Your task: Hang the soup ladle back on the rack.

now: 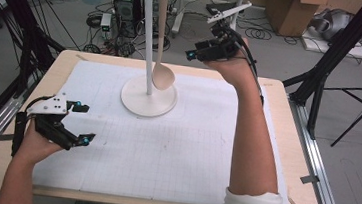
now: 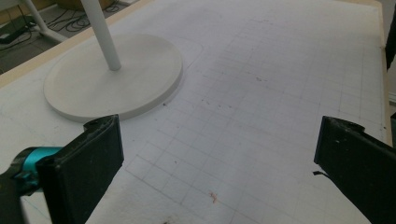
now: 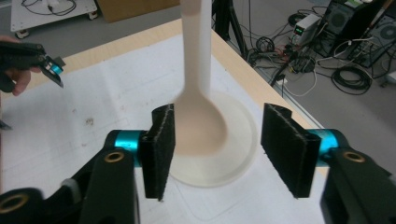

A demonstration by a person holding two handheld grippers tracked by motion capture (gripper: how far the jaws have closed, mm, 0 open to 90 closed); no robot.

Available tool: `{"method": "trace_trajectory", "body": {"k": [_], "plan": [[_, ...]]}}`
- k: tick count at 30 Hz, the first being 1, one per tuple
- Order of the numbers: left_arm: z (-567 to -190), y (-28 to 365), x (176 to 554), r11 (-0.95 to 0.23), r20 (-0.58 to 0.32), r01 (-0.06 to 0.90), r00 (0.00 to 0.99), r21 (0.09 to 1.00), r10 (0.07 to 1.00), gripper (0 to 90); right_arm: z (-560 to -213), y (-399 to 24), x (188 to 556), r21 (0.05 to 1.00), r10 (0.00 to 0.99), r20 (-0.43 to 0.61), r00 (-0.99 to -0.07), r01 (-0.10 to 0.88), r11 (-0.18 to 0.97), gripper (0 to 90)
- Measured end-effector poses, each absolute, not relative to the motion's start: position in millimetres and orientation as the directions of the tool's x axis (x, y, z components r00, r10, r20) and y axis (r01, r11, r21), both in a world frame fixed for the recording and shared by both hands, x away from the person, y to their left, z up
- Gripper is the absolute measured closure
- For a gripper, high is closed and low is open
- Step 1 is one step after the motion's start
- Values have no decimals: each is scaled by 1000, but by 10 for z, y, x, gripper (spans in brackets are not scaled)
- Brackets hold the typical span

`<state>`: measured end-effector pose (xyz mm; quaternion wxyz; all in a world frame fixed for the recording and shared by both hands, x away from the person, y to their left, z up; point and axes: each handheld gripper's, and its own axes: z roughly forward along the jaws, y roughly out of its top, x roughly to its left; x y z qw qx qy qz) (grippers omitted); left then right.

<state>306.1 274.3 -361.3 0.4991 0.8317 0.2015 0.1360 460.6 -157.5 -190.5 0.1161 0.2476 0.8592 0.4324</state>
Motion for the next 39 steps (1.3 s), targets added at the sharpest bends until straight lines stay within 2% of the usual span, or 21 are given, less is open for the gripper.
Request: {"method": "trace_trajectory", "body": {"k": [12,20,32,39], "plan": [[-3624,2696,3064,-428,26,199,885,881,466,17,-2062,-1828,4238,807,534,-40,-845,288,516,266],[-3637,2694,3075,-435,26,201,886,878,463,17,-2312,-2035,4012,812,569,-34,-822,309,495,155],[-3646,2687,3079,-436,24,205,885,876,464,17,-2825,-2275,3652,858,582,13,-813,308,411,118],[-3668,2675,3090,-440,22,211,884,873,466,17,-3090,-2325,3522,859,594,24,-804,320,399,103]]}}
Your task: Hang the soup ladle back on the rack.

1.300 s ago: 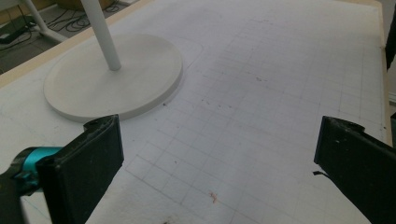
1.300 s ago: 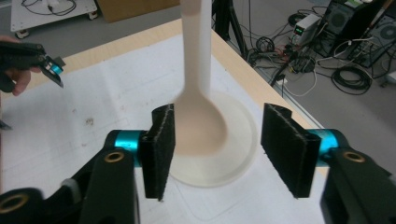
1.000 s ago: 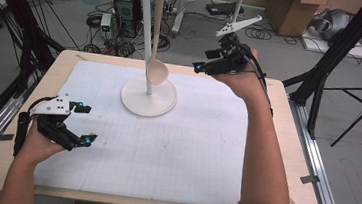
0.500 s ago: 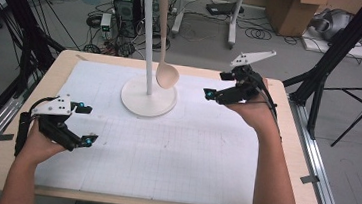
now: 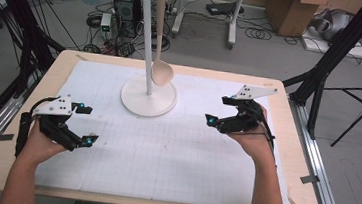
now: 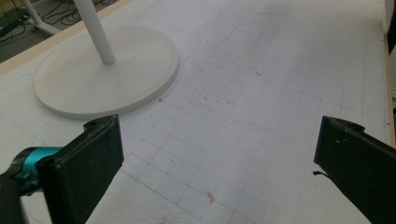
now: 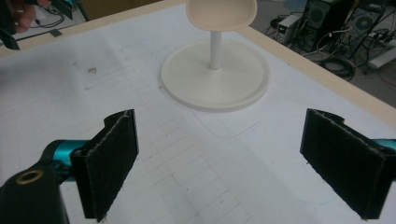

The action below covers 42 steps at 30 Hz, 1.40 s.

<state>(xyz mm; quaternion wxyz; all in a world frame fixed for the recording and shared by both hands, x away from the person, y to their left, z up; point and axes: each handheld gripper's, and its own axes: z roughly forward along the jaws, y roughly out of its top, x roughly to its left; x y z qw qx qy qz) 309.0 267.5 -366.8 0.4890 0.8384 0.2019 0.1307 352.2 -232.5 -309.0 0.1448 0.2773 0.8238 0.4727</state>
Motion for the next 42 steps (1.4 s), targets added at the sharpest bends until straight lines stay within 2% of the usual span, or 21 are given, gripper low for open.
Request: {"method": "trace_trajectory", "body": {"k": [10,16,21,29,42], "plan": [[-3682,2666,3096,-442,17,216,885,870,466,17,-3426,-2413,3456,852,616,53,-786,358,383,91],[-3691,2692,3108,-438,14,219,883,872,470,17,-3638,-2434,3443,836,631,76,-772,394,381,18],[-3705,2699,3119,-440,11,224,882,870,472,17,-3760,-2432,3413,842,635,69,-769,387,376,11],[-3689,2708,3128,-436,12,222,881,872,472,17,-3960,-2453,3416,823,643,99,-760,426,377,1],[-3718,2670,3148,-440,8,223,886,870,464,17,-3990,-2464,3439,807,656,97,-748,445,388,1]]}}
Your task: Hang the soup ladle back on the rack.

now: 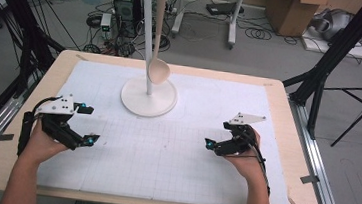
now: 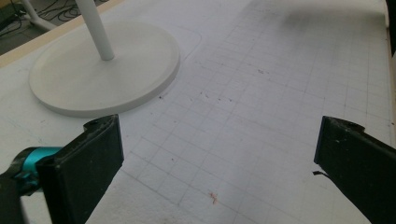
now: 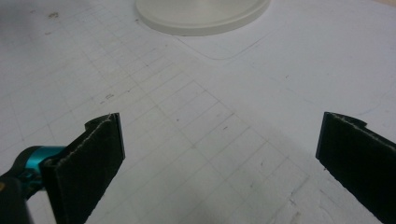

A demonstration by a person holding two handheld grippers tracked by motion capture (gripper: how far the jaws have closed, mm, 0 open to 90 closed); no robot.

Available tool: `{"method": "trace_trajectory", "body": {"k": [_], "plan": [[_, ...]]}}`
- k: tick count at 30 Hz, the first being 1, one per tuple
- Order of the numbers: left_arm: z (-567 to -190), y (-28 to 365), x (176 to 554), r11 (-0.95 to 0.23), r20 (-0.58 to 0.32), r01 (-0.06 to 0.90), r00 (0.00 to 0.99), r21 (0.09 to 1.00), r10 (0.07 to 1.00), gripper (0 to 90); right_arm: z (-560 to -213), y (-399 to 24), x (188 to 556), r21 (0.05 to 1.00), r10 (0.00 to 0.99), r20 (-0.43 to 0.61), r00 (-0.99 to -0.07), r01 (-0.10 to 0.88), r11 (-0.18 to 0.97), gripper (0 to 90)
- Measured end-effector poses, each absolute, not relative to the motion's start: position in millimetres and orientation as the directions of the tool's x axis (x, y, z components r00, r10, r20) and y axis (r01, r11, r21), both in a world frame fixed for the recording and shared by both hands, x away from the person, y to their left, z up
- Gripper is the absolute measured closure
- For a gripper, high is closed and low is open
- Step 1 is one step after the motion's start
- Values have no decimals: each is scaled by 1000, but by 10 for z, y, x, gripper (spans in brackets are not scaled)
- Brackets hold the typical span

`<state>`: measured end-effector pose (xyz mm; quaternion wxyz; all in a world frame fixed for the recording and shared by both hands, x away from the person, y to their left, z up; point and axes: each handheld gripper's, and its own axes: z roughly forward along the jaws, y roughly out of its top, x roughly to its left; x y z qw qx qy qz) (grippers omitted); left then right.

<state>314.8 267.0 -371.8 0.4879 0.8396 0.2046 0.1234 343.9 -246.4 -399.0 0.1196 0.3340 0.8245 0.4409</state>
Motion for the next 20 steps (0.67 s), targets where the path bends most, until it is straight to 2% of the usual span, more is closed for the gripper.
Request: {"method": "trace_trajectory", "body": {"k": [20], "plan": [[-3729,2635,3151,-446,5,224,890,866,457,17,-4005,-2454,3446,795,647,98,-756,451,406,1]]}}
